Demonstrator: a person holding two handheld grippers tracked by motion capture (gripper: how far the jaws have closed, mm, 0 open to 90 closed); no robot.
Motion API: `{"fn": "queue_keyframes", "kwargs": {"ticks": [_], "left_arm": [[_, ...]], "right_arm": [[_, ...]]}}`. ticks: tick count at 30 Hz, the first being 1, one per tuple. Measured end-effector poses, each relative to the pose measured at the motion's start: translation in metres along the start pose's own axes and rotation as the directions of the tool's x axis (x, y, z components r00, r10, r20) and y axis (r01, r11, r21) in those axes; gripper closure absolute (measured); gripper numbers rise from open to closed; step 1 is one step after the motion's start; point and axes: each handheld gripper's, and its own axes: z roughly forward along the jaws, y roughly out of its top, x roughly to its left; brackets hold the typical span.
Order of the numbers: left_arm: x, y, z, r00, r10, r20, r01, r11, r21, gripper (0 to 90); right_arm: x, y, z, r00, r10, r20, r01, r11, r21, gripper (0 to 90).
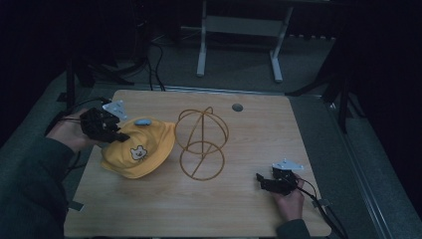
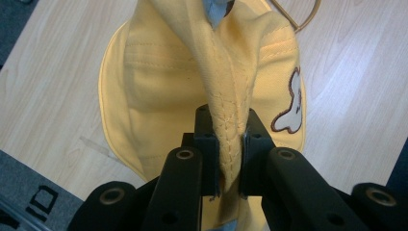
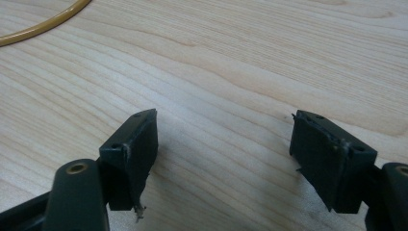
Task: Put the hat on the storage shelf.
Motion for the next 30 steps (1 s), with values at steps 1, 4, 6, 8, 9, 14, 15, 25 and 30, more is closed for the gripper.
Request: {"fn": "queue_keyframes", "kwargs": {"ticks": [1,4,6,8,9,14,15,25,30], "left_arm": [[0.0,0.0,-0.001,1.0,-0.005,-0.001,0.005,1.0,-0.007,81.5],[0.001,-0.001,-0.003,1.0,-0.008,0.003,0.008,0.9997,-0.025,81.5],[0.003,-0.002,-0.006,0.9998,-0.016,0.007,0.017,0.9984,-0.053,81.5],[0.004,-0.003,-0.008,0.9998,-0.017,0.009,0.017,0.9976,-0.068,81.5],[0.004,-0.004,-0.01,0.9999,-0.014,0.009,0.015,0.9972,-0.073,81.5],[0.005,-0.007,-0.016,0.9997,-0.023,-0.001,0.023,0.9943,-0.105,81.4],[0.005,-0.008,-0.017,0.9996,-0.027,-0.001,0.026,0.9936,-0.11,81.4],[0.008,-0.013,-0.027,0.9991,-0.042,0.0,0.041,0.9814,-0.187,81.3],[0.01,-0.011,-0.033,0.9991,-0.043,-0.005,0.041,0.9773,-0.208,81.2]], "right_arm": [[0.0,0.0,0.0,1.0,0.0,0.0,0.0,1.0,0.0,25.2],[0.0,0.0,0.0,1.0,0.0,0.0,0.0,1.0,0.0,25.2],[0.0,0.0,0.0,1.0,0.0,0.0,0.0,1.0,0.0,25.2],[0.0,0.0,0.0,1.0,0.0,0.0,0.0,1.0,0.001,25.2],[0.0,0.0,0.0,1.0,0.0,0.0,0.0,1.0,0.001,25.2],[0.0,0.0,0.0,1.0,0.0,0.0,0.0,1.0,0.0,25.3],[0.0,0.0,0.0,1.0,0.0,0.0,0.0,1.0,0.001,25.3],[0.0,0.0,0.0,1.0,-0.001,0.0,0.001,1.0,0.001,25.3],[0.0,0.0,0.0,1.0,0.0,0.0,0.0,1.0,0.001,25.3]]}}
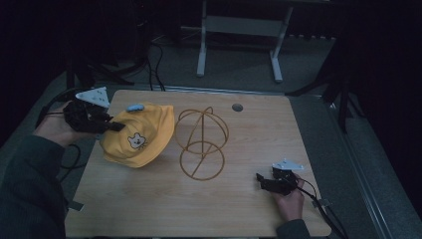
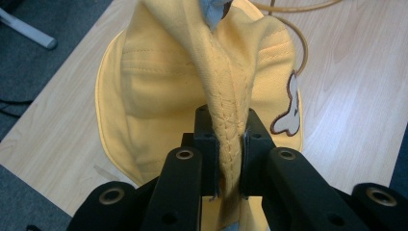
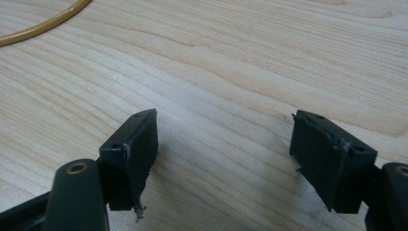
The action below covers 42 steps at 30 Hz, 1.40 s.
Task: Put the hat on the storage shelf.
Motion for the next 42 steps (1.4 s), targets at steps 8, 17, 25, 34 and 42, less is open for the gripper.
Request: {"fn": "queue_keyframes", "kwargs": {"ticks": [8,17,25,34,42], "left_arm": [[0.001,0.005,-0.007,1.0,0.005,-0.001,-0.005,0.9996,-0.028,81.2],[0.002,0.006,-0.01,1.0,0.004,0.008,-0.004,0.9984,-0.056,81.1],[0.002,0.011,-0.013,0.9998,0.009,0.015,-0.007,0.9946,-0.104,81.1],[0.0,0.017,-0.017,0.9993,0.014,0.034,-0.01,0.9924,-0.122,81.0],[-0.003,0.022,-0.017,0.9979,0.022,0.061,-0.014,0.9899,-0.141,80.7]], "right_arm": [[0.0,0.0,0.0,1.0,0.001,0.0,-0.001,1.0,0.0,25.2],[0.0,0.0,0.0,1.0,0.001,0.0,-0.001,1.0,0.0,25.3],[0.0,0.0,0.0,1.0,0.001,0.0,-0.001,1.0,0.0,25.2],[0.0,0.0,0.0,1.0,0.001,0.0,-0.001,1.0,0.0,25.2],[0.0,0.0,0.0,1.0,0.0,0.0,0.0,1.0,0.0,25.2]]}}
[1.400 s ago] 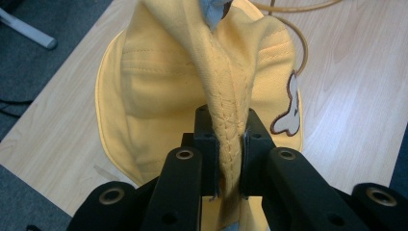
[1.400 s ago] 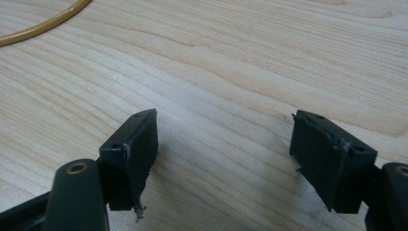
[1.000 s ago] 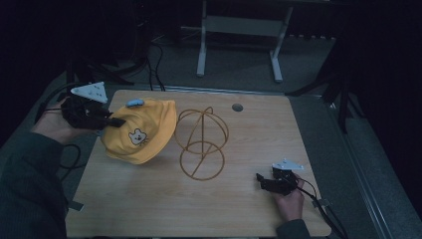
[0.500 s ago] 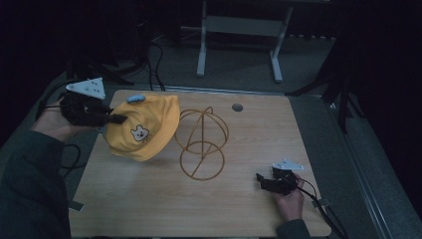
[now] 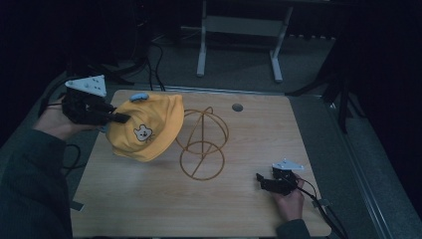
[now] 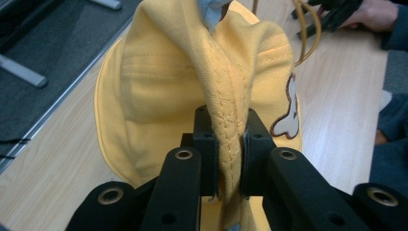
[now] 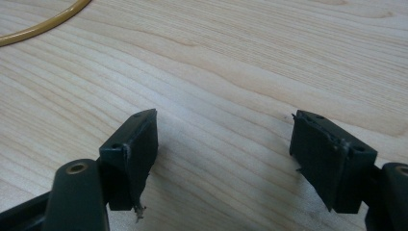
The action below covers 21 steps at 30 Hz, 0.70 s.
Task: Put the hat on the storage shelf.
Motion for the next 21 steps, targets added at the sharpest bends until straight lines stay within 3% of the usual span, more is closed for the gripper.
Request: {"fn": "queue_keyframes", "kwargs": {"ticks": [21], "left_arm": [[-0.005,0.022,-0.002,0.9982,0.044,0.041,-0.043,0.9987,-0.028,80.6]], "right_arm": [[0.0,0.0,0.0,1.0,-0.002,0.0,0.002,1.0,-0.001,25.2]]}}
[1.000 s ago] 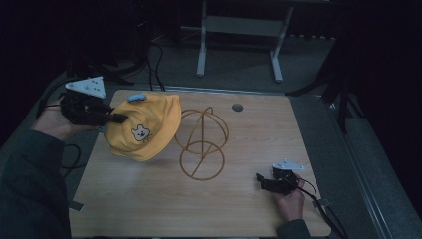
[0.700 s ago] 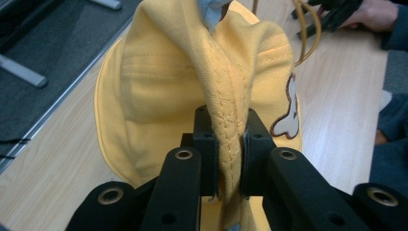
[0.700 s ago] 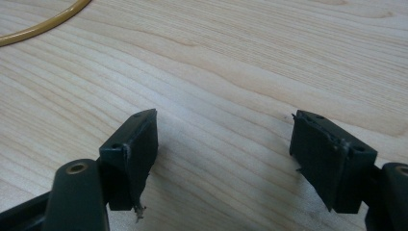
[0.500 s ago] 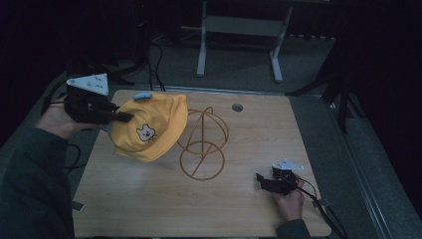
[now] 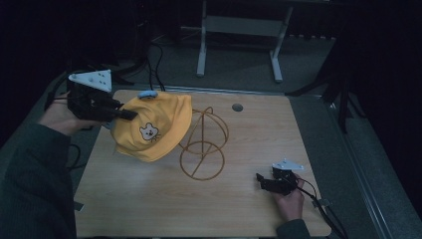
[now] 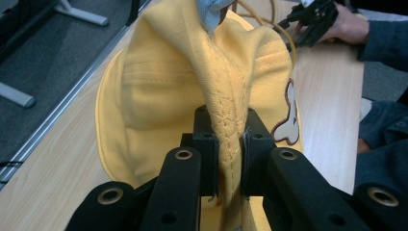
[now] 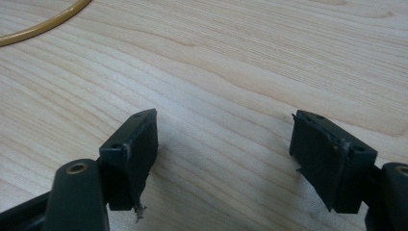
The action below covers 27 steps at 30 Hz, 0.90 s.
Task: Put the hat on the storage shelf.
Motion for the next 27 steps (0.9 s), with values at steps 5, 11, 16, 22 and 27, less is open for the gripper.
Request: {"fn": "queue_keyframes", "kwargs": {"ticks": [5,11,16,22,27], "left_arm": [[-0.001,0.005,0.001,1.0,0.008,0.003,-0.008,1.0,-0.001,80.6],[-0.002,0.011,0.003,0.9998,0.019,0.006,-0.019,0.9997,-0.018,80.9],[-0.003,0.018,0.004,0.9994,0.032,0.011,-0.032,0.9995,-0.008,80.9],[-0.004,0.024,0.006,0.9991,0.037,0.018,-0.037,0.9992,-0.018,80.8],[-0.004,0.03,0.008,0.9986,0.047,0.023,-0.047,0.9988,-0.013,80.8]], "right_arm": [[0.0,0.0,0.0,1.0,0.0,0.0,0.0,1.0,0.0,25.3],[0.0,0.0,0.0,1.0,0.0,0.0,0.0,1.0,0.0,25.1],[0.0,0.0,0.0,1.0,-0.001,0.0,0.001,1.0,0.0,25.1],[0.0,0.0,0.0,1.0,-0.002,-0.001,0.002,1.0,0.001,25.0],[0.0,0.0,0.0,1.0,-0.002,-0.001,0.002,1.0,0.001,25.0]]}}
